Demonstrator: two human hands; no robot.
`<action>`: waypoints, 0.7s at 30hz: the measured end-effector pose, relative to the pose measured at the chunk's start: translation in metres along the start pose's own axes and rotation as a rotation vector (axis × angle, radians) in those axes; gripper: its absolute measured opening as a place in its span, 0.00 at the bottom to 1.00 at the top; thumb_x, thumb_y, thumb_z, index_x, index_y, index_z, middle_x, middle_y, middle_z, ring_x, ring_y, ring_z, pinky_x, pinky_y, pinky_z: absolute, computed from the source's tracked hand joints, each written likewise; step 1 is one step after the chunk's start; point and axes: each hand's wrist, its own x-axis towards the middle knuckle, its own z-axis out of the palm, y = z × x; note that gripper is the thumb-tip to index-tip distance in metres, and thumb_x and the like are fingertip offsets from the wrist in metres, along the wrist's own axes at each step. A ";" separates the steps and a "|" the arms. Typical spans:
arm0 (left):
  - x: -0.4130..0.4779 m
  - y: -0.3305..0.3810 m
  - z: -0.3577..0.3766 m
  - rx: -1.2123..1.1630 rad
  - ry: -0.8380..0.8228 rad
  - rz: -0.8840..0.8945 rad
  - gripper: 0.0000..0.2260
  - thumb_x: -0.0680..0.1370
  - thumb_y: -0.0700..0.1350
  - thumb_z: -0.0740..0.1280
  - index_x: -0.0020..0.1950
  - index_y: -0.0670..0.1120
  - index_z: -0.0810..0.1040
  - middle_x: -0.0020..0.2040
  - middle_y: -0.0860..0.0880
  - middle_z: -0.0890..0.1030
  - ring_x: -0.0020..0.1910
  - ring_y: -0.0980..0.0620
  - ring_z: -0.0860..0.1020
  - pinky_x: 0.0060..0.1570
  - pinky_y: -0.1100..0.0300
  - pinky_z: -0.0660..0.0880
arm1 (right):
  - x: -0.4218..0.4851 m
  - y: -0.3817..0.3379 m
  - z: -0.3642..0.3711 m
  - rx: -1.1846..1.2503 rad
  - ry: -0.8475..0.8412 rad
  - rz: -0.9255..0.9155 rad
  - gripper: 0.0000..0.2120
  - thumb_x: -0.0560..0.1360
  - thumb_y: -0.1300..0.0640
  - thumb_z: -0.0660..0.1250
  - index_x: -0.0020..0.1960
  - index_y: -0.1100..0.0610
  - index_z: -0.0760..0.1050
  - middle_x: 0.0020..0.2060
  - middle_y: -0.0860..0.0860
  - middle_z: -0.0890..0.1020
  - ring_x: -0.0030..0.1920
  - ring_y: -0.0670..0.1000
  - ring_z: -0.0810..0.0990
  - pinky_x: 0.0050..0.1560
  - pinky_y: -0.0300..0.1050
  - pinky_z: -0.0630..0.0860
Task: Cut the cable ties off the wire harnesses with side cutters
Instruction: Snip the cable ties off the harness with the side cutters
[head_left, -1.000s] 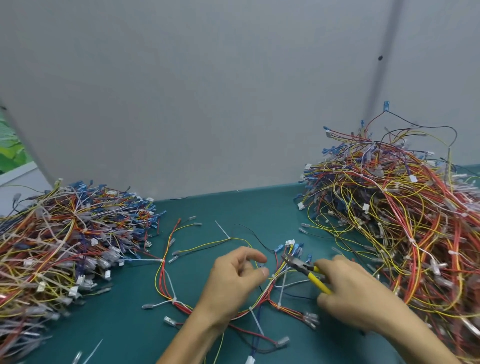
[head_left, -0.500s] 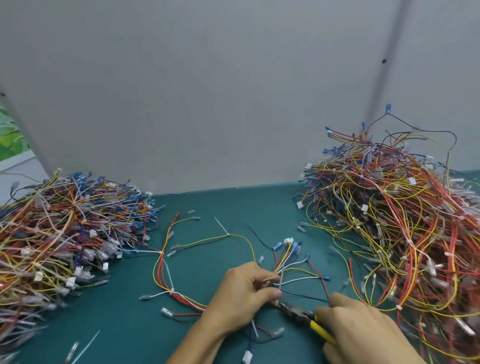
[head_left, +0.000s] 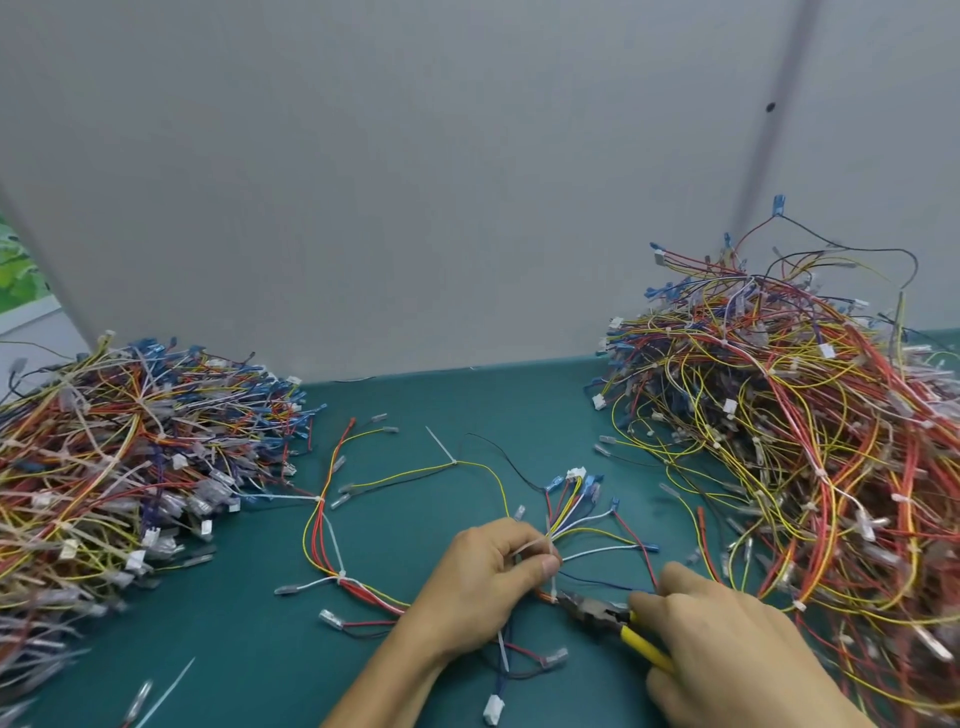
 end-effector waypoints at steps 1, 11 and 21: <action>0.000 0.000 0.000 -0.002 -0.001 0.001 0.09 0.76 0.44 0.69 0.38 0.56 0.79 0.35 0.58 0.78 0.36 0.60 0.74 0.43 0.63 0.71 | 0.000 0.000 0.000 0.000 0.013 0.000 0.07 0.73 0.47 0.58 0.47 0.48 0.62 0.47 0.47 0.63 0.45 0.54 0.65 0.41 0.45 0.64; 0.000 0.000 0.000 0.026 0.006 0.019 0.09 0.75 0.43 0.70 0.38 0.56 0.80 0.37 0.56 0.79 0.37 0.61 0.74 0.44 0.63 0.71 | 0.007 -0.001 0.003 -0.002 0.030 -0.028 0.05 0.75 0.50 0.56 0.50 0.48 0.66 0.52 0.48 0.67 0.56 0.54 0.75 0.43 0.45 0.65; 0.000 -0.001 0.000 0.046 0.026 0.022 0.10 0.75 0.43 0.70 0.38 0.58 0.79 0.40 0.51 0.81 0.42 0.52 0.78 0.47 0.58 0.73 | 0.008 0.000 0.010 -0.038 0.058 -0.049 0.10 0.75 0.53 0.56 0.57 0.49 0.66 0.47 0.47 0.61 0.56 0.56 0.75 0.42 0.45 0.64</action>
